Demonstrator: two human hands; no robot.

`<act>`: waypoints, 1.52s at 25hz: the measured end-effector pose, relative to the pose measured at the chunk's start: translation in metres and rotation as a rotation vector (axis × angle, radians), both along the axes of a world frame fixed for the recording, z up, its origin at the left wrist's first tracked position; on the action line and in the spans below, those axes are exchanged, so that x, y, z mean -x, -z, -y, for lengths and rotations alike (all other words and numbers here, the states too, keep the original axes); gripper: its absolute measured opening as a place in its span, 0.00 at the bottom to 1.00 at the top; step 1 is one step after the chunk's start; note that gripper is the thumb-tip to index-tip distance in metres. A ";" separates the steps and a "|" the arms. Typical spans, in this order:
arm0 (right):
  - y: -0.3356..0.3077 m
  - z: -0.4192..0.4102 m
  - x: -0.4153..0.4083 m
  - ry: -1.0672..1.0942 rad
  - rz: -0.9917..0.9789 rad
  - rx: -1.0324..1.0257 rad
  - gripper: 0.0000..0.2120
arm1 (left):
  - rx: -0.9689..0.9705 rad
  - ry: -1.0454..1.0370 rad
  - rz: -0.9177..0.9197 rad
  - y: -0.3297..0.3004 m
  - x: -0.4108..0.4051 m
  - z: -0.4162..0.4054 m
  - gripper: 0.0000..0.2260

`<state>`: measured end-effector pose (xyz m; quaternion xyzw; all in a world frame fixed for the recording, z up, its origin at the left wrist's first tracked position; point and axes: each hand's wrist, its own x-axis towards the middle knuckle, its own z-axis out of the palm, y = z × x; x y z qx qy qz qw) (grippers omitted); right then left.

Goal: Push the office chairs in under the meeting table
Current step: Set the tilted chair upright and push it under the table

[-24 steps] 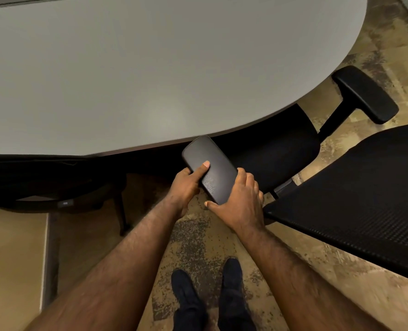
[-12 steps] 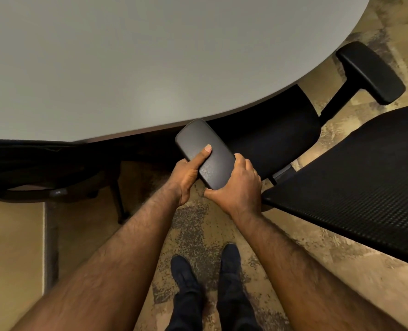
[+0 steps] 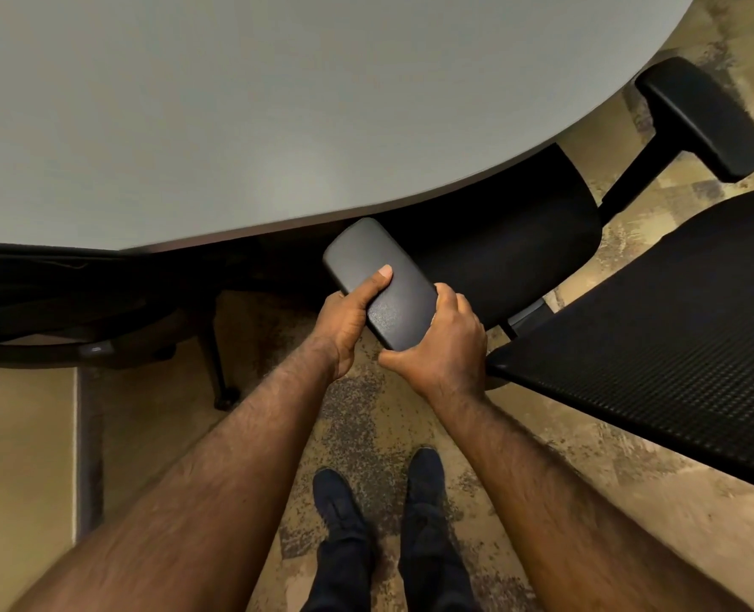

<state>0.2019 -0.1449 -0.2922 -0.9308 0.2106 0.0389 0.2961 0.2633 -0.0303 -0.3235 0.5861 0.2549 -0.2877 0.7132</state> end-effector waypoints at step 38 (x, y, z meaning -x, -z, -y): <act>-0.096 0.032 0.011 -0.189 0.221 0.024 0.35 | -0.732 0.543 0.659 -0.093 0.033 -0.053 0.37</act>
